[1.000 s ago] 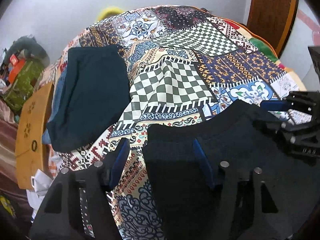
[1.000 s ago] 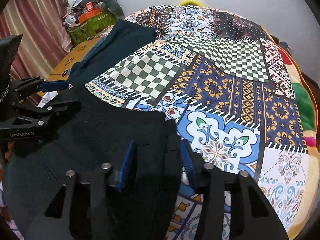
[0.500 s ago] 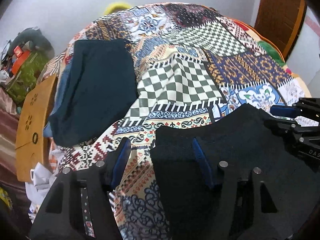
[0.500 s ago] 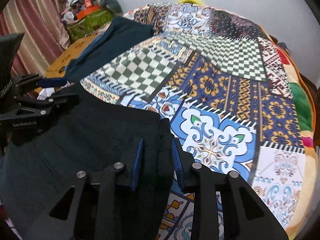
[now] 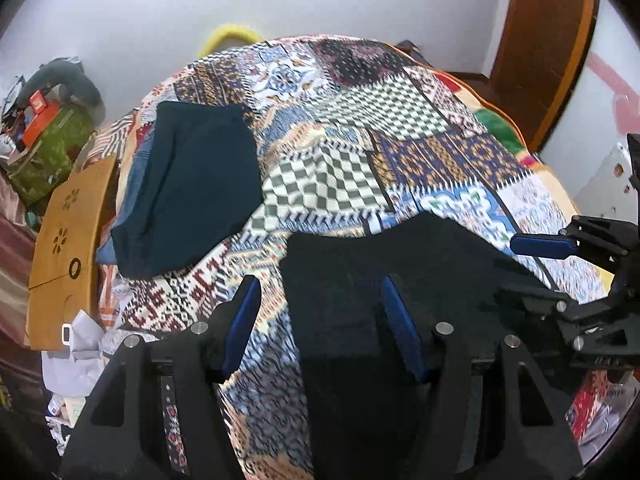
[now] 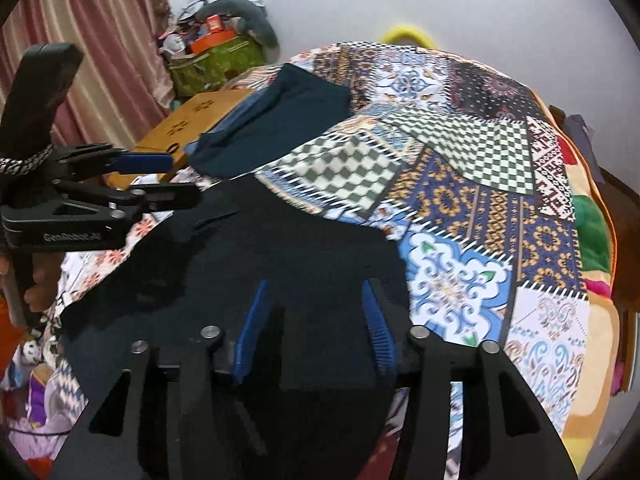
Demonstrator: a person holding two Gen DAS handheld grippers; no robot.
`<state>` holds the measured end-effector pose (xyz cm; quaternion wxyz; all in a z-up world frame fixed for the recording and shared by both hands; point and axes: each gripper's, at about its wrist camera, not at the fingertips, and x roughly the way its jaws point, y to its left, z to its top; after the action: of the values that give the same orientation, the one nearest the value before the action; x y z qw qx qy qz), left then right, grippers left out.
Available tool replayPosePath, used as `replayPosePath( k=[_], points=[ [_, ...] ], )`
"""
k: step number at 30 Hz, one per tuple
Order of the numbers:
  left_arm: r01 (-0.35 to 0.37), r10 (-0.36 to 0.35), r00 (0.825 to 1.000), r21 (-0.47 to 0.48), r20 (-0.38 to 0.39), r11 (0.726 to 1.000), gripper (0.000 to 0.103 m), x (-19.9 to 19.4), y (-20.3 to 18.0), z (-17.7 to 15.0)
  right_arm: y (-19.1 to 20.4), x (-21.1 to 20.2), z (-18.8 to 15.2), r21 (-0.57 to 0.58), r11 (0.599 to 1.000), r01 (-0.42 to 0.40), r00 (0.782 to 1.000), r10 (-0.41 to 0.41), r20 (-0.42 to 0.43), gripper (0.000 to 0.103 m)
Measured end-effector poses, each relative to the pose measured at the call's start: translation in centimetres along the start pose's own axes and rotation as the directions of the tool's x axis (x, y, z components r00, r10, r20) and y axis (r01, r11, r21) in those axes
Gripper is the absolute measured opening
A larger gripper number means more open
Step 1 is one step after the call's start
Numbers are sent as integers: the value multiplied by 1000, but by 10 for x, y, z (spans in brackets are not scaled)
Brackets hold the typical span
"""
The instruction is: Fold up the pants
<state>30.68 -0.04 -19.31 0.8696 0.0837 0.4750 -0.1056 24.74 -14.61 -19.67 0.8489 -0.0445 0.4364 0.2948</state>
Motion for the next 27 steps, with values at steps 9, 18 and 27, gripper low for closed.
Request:
replayPosePath(
  k=[9, 18, 27],
  points=[
    [44, -45, 993, -11, -105, 999, 69, 7, 0, -55, 15, -1, -42, 4, 1000, -13, 998, 13, -64, 51],
    [34, -36, 998, -37, -54, 999, 72, -28, 9, -92, 14, -28, -69, -1, 999, 42, 998, -42, -52, 51],
    [-35, 32, 998, -67, -47, 997, 72, -45, 19, -118, 8, -45, -87, 25, 995, 99, 994, -98, -44, 51]
  ],
)
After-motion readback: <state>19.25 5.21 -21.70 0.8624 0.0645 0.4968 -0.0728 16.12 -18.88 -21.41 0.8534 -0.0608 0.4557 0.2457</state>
